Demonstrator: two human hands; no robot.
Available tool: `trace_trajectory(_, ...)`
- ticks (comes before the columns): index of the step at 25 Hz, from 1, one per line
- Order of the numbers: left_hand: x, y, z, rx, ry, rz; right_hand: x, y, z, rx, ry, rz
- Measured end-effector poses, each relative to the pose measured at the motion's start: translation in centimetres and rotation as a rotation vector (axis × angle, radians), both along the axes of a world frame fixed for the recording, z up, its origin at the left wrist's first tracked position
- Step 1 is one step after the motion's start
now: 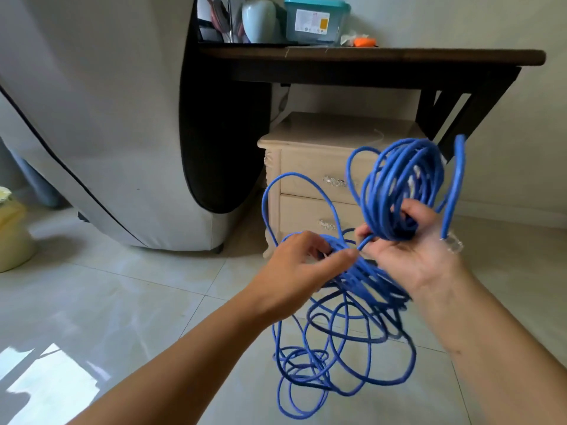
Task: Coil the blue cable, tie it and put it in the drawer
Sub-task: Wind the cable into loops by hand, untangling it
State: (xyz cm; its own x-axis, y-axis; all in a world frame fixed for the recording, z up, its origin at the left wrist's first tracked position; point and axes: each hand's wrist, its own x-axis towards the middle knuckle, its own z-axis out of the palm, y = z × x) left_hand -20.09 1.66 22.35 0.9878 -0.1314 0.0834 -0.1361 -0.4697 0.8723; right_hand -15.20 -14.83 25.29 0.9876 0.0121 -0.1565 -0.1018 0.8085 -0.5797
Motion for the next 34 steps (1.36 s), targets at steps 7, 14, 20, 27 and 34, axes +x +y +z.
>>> trace_trajectory(7, 2.0, 0.1, -1.1, -0.032, 0.324, 0.045, -1.0, 1.5, -0.5, 0.006, -0.011, 0.055)
trace_trajectory(14, 3.3, 4.8, -3.1, 0.112, 0.017, 0.034, -0.6, -2.2, 2.5, 0.018, -0.050, -0.071)
trace_trajectory(20, 5.6, 10.5, -5.4, 0.446, -0.098, 0.363, -0.4, -5.0, 2.7, 0.003, -0.087, -0.116)
trace_trajectory(27, 6.7, 12.9, -6.8, -0.378, 0.358, 0.557, 1.2, -7.3, 1.9, -0.049, -0.140, -0.108)
trace_trajectory(34, 7.6, 10.5, -7.3, -0.048, 0.428, 0.449, 1.6, -3.5, 1.5, -0.076, -0.047, -0.086)
